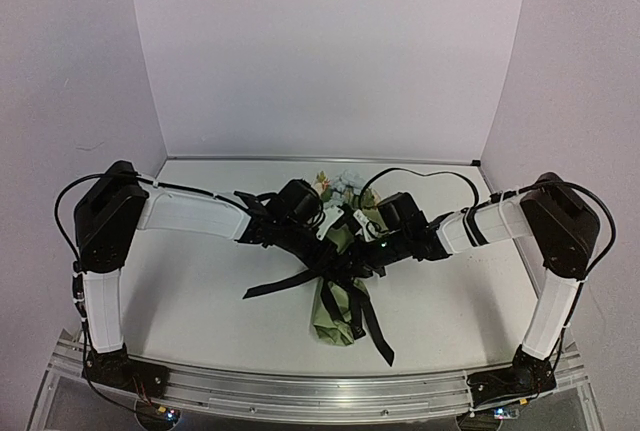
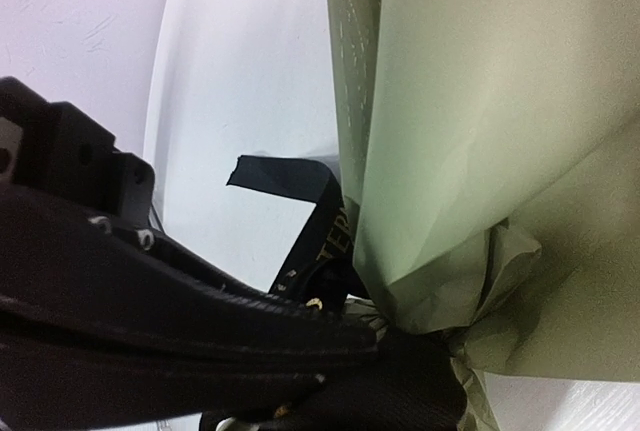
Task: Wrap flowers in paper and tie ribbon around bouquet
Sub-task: Cross the half-tied ribbon over the folded bouquet.
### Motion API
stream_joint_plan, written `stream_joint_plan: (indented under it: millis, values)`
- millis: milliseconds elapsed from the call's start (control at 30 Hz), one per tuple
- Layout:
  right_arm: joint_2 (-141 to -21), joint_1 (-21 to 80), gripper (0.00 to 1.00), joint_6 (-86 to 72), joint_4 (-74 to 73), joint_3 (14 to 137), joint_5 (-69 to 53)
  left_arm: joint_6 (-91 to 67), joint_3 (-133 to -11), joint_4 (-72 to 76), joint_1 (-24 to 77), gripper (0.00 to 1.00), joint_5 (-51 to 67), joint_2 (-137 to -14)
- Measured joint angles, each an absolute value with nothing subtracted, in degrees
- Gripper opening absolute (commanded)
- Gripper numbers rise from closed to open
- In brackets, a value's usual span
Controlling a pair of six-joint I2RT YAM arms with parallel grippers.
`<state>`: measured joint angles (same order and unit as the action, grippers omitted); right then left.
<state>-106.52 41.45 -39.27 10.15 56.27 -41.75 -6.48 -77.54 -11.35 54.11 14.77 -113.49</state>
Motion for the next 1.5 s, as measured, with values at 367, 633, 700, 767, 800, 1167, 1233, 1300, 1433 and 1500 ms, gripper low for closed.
stream_joint_plan:
  millis: [367, 633, 700, 767, 800, 1167, 1233, 1300, 1433, 1500]
  values:
    - [-106.5, 41.45, 0.0, -39.2, 10.32, 55.86, -40.03, -8.61, -72.14, -8.61, 53.95, 0.0, 12.35, -110.69]
    - [-106.5, 41.45, 0.0, -39.05, 10.22, 55.59, -39.9, -9.55, -71.88, -6.94, 53.33, 0.12, 14.76, -110.04]
    - [-106.5, 41.45, 0.0, -39.05, 10.2, 55.6, -39.93, -9.76, -71.88, -6.9, 53.16, 0.2, 15.78, -110.04]
    - [-106.5, 41.45, 0.0, -39.06, 10.14, 55.61, -40.01, -9.86, -71.88, -6.95, 52.98, 0.24, 16.68, -110.04]
    - [-106.5, 41.45, 0.0, -39.06, 10.06, 55.61, -40.05, -10.23, -71.88, -6.95, 52.83, 0.26, 17.03, -110.04]
    - [-105.18, 41.45, 0.04, -39.0, 9.33, 55.09, -39.58, -10.59, -71.88, -6.96, 52.0, 0.23, 19.41, -110.04]
    - [-104.05, 41.45, 0.06, -39.03, 9.19, 54.66, -39.05, -10.61, -71.88, -6.94, 51.92, 0.22, 19.56, -110.04]
    - [-103.35, 41.45, 0.12, -39.09, 9.0, 54.46, -38.54, -10.69, -71.88, -6.92, 51.9, 0.21, 19.64, -110.04]
    - [-102.54, 41.45, 0.21, -39.26, 9.03, 53.98, -37.54, -10.84, -71.89, -6.94, 51.78, 0.19, 19.96, -110.04]
    - [-102.36, 41.45, 0.21, -39.14, 9.04, 53.65, -36.94, -10.89, -71.9, -6.94, 51.73, 0.18, 20.13, -110.04]
